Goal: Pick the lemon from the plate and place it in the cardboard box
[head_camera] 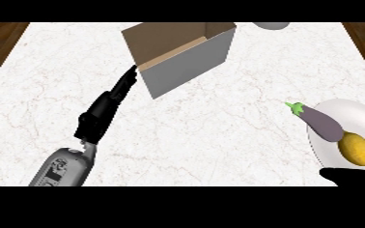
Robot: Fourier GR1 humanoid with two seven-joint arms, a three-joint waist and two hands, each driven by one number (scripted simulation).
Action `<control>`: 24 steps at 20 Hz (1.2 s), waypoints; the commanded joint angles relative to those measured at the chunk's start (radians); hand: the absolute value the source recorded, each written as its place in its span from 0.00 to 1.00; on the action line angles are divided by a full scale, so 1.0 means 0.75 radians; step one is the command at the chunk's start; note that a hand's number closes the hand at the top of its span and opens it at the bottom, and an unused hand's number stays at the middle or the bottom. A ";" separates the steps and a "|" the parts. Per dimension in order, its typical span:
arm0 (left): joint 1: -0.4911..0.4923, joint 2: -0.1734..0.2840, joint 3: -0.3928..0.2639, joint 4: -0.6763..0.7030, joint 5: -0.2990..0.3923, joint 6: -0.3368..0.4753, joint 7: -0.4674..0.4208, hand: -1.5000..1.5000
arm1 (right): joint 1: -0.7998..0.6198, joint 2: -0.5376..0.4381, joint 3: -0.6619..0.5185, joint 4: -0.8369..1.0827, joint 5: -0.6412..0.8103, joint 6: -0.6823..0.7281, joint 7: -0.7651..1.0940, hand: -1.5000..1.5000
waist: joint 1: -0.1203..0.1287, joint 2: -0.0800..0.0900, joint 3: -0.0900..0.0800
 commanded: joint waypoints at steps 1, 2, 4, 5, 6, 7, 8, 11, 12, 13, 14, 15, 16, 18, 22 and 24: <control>-0.034 0.000 0.047 0.055 0.010 -0.041 -0.027 0.50 | -0.069 0.014 -0.070 0.048 -0.041 0.133 0.186 0.00 | -0.010 -0.002 0.002; 0.006 0.022 0.045 0.009 0.026 -0.072 -0.030 0.50 | -0.079 0.052 -0.048 0.146 -0.009 0.087 0.138 0.00 | 0.000 -0.002 0.002; -0.002 0.010 0.043 0.024 0.005 -0.054 -0.004 0.50 | -0.075 0.134 0.034 0.142 0.073 0.084 0.208 0.00 | -0.001 -0.002 0.002; 0.002 -0.015 0.030 -0.020 -0.005 -0.039 0.015 0.50 | -0.103 0.124 -0.031 0.226 0.044 0.076 0.126 0.00 | -0.001 -0.003 0.003; 0.084 -0.017 0.009 -0.030 -0.036 -0.017 -0.056 0.50 | -0.082 0.129 -0.019 0.107 0.032 0.162 0.235 0.00 | -0.001 -0.005 0.001; -0.014 -0.015 0.052 -0.017 0.005 -0.041 0.021 0.50 | -0.121 0.107 -0.122 0.289 -0.042 0.124 0.097 0.00 | -0.002 -0.002 0.003; 0.044 -0.019 0.034 -0.028 -0.029 -0.034 -0.020 0.50 | -0.104 0.134 -0.084 0.240 0.004 0.137 0.123 0.00 | -0.004 -0.004 0.002; 0.092 0.015 0.057 -0.117 -0.035 -0.062 0.004 0.50 | -0.142 0.160 -0.119 0.303 0.052 0.129 0.066 0.00 | -0.001 -0.005 0.003; 0.022 -0.039 0.068 0.012 -0.051 -0.046 -0.001 0.50 | -0.148 0.176 -0.131 0.315 0.062 0.122 0.049 0.00 | -0.009 -0.003 0.003; -0.003 -0.036 0.089 0.049 -0.035 -0.086 -0.031 0.50 | -0.126 0.217 -0.092 0.292 0.111 0.107 0.058 0.00 | -0.012 -0.003 0.002; 0.035 -0.107 0.033 -0.003 -0.125 0.015 -0.007 0.50 | -0.107 0.229 -0.091 0.302 0.145 0.086 -0.003 0.00 | -0.011 -0.005 0.003; 0.105 -0.044 0.072 -0.065 -0.057 -0.070 -0.016 0.50 | -0.144 0.226 -0.127 0.397 0.163 0.056 -0.058 0.00 | -0.005 -0.005 0.003; 0.080 -0.076 0.061 -0.029 -0.081 -0.072 -0.016 0.50 | -0.140 0.225 -0.159 0.381 0.135 0.099 -0.069 0.00 | -0.009 -0.004 0.003; 0.065 -0.071 0.092 -0.035 -0.096 -0.089 -0.013 0.50 | -0.133 0.240 -0.154 0.357 0.166 0.144 -0.064 0.00 | -0.010 -0.005 0.003; 0.079 -0.121 0.079 0.019 -0.139 -0.089 -0.053 0.50 | -0.161 0.272 -0.192 0.396 0.161 0.178 -0.074 0.00 | -0.011 -0.004 0.003; 0.114 -0.061 0.131 -0.117 -0.114 -0.123 0.047 0.50 | -0.130 0.270 -0.228 0.384 0.129 0.209 -0.109 0.00 | -0.008 -0.006 0.003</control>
